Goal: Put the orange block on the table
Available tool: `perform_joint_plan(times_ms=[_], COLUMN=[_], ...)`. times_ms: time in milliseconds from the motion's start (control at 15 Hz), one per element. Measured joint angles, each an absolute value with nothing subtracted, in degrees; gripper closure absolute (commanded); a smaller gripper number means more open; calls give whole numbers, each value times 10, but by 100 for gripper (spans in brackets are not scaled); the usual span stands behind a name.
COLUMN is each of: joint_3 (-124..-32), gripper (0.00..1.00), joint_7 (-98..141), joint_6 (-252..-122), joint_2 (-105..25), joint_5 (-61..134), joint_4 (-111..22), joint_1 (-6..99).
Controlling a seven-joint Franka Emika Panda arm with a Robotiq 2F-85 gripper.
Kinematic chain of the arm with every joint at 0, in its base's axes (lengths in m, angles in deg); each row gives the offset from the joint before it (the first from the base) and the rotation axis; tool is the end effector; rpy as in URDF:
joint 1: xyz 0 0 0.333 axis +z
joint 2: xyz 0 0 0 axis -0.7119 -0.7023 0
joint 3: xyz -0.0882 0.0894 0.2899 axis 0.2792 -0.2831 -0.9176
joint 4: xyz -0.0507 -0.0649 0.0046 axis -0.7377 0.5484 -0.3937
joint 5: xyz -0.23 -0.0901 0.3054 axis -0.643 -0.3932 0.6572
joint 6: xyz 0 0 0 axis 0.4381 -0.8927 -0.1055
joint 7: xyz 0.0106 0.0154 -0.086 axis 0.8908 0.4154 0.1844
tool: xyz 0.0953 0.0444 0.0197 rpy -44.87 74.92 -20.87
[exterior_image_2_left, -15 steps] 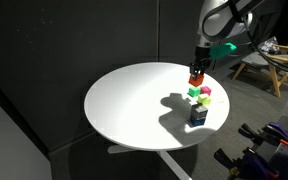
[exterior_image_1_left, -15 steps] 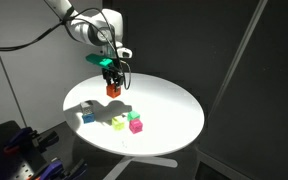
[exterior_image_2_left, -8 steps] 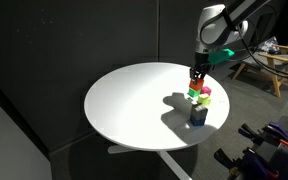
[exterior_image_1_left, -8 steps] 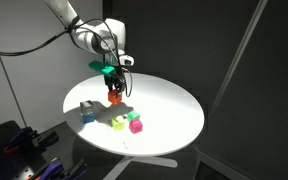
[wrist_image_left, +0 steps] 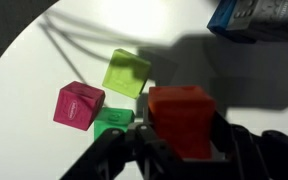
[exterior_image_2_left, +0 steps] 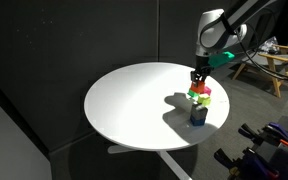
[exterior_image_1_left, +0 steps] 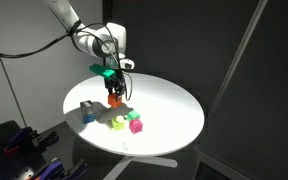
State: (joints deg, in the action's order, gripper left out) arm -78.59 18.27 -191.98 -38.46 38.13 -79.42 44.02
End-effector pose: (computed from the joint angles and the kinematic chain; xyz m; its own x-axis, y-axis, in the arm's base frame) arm 0.5435 -0.0452 0.2531 0.9955 -0.0857 -0.0405 -0.0844 -0.9959 0.0312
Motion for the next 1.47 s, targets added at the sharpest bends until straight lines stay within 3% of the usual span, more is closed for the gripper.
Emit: perform_joint_plan(times_ms=[67,267,933,1467], joint_3=[-786,-786,-786,-788], gripper=[20,0,0,0], joint_7=[183,183,182,182], joint_6=[-1920,-1920,-1918,-1870], joint_2=[-385,-385,-373,-273], joint_5=[381,381,381,381], joint_4=[-794,-794,-795,-826], joint_1=[440,440,440,440])
